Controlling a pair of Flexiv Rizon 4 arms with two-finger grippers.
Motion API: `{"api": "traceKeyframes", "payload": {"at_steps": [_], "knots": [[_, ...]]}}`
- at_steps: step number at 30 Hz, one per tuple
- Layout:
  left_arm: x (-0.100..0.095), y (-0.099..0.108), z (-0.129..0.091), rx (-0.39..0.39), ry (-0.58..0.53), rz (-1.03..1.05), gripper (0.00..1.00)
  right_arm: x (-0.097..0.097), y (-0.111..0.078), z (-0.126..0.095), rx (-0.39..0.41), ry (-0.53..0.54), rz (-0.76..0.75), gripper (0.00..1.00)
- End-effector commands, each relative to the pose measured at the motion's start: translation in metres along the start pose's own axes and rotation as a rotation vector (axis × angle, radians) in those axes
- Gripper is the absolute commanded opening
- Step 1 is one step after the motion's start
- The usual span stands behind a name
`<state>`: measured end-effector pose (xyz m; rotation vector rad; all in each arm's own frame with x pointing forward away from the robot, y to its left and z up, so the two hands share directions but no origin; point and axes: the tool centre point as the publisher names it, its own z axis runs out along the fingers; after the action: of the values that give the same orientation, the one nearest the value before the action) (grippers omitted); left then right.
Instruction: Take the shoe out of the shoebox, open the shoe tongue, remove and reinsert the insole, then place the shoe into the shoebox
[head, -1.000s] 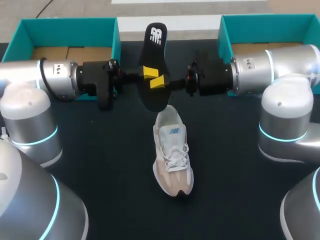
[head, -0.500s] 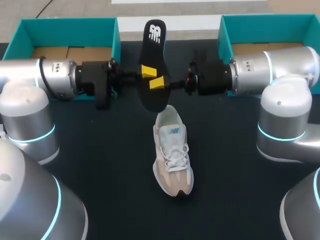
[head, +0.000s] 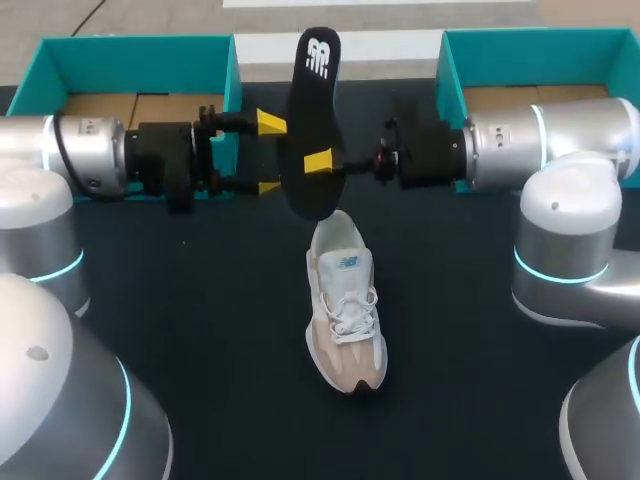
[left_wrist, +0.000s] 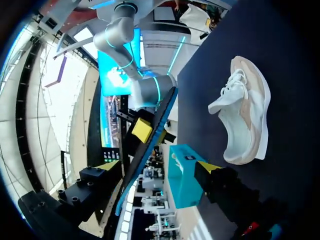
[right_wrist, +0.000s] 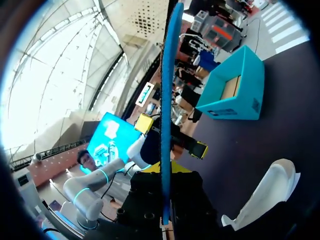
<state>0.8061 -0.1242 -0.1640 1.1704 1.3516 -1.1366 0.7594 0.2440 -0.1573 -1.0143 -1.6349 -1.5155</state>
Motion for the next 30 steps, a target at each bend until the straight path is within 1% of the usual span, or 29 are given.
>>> {"api": "traceKeyframes", "payload": {"at_steps": [1, 3, 4, 6, 10, 12, 14, 15, 30], "knots": [[0.01, -0.009, -0.009, -0.036, 0.018, -0.113, 1.0, 0.001, -0.003, -0.001, -0.009, -0.013, -0.026, 0.0], [0.016, -0.009, -0.011, -0.035, 0.033, -0.15, 1.0, 0.0, -0.001, -0.002, -0.009, -0.014, -0.055, 0.0], [0.02, -0.009, -0.012, -0.06, 0.039, -0.182, 1.0, 0.0, 0.0, -0.002, -0.007, -0.019, -0.058, 0.0], [0.024, -0.007, -0.014, -0.077, 0.056, -0.211, 1.0, -0.003, 0.001, -0.004, -0.01, -0.024, -0.081, 0.0], [0.027, -0.003, -0.015, -0.087, 0.062, -0.247, 1.0, -0.009, 0.005, -0.007, -0.017, -0.024, -0.123, 0.0], [0.029, 0.0, -0.017, -0.099, 0.058, -0.284, 1.0, -0.012, 0.006, -0.009, -0.013, -0.03, -0.176, 0.0], [0.032, 0.003, -0.019, -0.106, 0.094, -0.291, 1.0, -0.013, 0.008, -0.009, -0.006, -0.026, -0.232, 0.0], [0.035, 0.004, -0.02, -0.104, 0.111, -0.285, 1.0, -0.014, 0.009, -0.01, -0.02, 0.005, -0.256, 0.0], [0.035, 0.004, -0.02, -0.104, 0.111, -0.285, 1.0, -0.014, 0.009, -0.01, -0.02, 0.005, -0.256, 0.0]]}}
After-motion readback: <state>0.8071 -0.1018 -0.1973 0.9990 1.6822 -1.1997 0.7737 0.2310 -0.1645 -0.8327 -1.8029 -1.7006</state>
